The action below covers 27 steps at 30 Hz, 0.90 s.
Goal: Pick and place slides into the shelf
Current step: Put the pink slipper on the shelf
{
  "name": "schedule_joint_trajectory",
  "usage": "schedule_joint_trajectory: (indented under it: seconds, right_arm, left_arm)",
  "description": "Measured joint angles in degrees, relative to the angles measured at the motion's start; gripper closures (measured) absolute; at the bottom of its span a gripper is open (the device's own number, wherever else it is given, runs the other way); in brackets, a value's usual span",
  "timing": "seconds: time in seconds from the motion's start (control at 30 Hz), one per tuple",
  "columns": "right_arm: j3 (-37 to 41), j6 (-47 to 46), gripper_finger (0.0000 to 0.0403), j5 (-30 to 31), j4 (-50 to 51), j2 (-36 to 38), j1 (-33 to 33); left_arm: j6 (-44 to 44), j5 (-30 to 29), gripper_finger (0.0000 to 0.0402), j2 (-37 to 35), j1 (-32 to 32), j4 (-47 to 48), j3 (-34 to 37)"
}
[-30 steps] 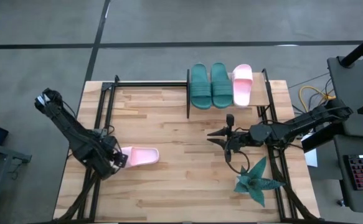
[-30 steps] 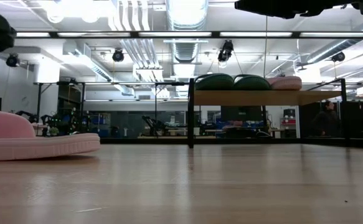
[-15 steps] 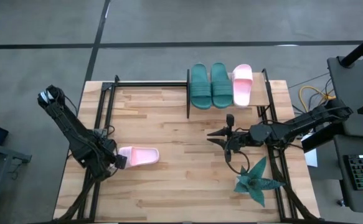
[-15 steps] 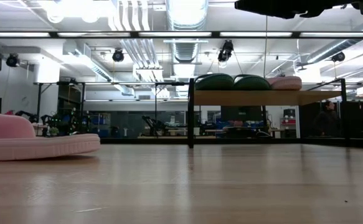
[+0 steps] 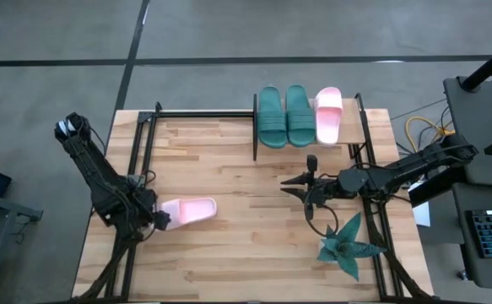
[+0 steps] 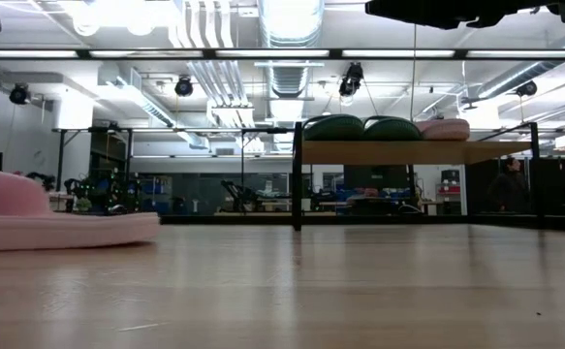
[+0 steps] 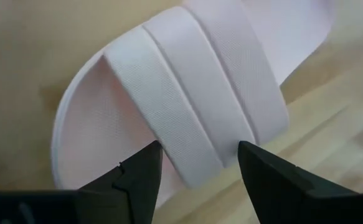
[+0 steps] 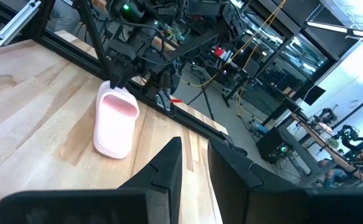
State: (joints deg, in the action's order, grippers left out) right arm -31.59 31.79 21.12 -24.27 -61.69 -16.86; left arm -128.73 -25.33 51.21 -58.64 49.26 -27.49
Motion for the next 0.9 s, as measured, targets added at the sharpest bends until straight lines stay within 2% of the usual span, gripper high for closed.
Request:
schedule_joint_trajectory:
  seconds: [0.1, 0.4, 0.57, 0.7, 0.9]
  right_arm:
    - [0.0, 0.0, 0.0335, 0.0, 0.0, 0.0, 0.0]
    - [0.0, 0.0, 0.0335, 0.0, 0.0, 0.0, 0.0]
    - [0.0, 0.0, 0.0335, 0.0, 0.0, 0.0, 0.0]
    - [0.0, 0.0, 0.0335, 0.0, 0.0, 0.0, 0.0]
    - [0.0, 1.3, 0.0335, 0.0, -0.9, 0.0, 0.0]
  left_arm:
    - [0.1, -3.6, 0.0206, -0.4, -0.1, -1.6, 0.9]
    - [0.1, -8.4, 0.0206, 0.3, -0.1, -10.7, 7.4]
    - [1.7, -10.5, 0.0210, -0.2, -0.1, -11.7, 8.2]
    - [5.6, -11.9, 0.0250, -0.7, -0.1, -11.8, 8.2]
    - [9.2, -13.4, 0.0364, -0.7, 0.0, -11.7, 8.3]
